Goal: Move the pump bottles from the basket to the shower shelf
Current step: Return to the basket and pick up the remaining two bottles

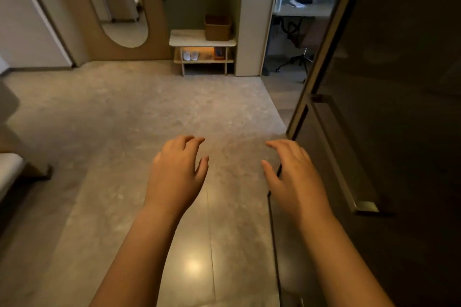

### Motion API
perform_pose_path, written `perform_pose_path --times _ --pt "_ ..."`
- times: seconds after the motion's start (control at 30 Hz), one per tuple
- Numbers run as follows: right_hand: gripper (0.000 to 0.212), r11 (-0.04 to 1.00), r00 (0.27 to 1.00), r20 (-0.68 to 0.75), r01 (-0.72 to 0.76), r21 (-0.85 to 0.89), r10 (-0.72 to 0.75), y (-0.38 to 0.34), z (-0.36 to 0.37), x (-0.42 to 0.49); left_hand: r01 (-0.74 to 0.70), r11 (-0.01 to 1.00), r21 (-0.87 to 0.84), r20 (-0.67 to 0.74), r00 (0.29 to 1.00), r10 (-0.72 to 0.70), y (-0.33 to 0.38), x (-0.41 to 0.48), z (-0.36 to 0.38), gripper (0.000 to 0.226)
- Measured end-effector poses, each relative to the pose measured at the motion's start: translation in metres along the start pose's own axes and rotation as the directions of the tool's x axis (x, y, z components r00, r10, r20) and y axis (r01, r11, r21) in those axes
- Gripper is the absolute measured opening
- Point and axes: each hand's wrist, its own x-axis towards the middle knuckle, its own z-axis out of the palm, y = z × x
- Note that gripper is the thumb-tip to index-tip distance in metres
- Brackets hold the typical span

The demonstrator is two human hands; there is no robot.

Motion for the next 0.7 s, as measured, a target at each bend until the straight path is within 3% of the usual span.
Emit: perform_pose_path --times 0.43,0.7 --pt "0.038 0.999 0.998 0.041 0.040 0.037 -0.042 -0.009 0.090 0.134 0.115 0.993 0.032 0.020 0.993 -0.116 -0.087 0.099 0.025 0.037" --pt "0.038 0.994 0.992 0.102 0.064 0.090 -0.073 0.021 0.150 0.267 0.145 0.987 0.068 0.022 0.989 -0.147 -0.131 0.205 0.063 0.042"
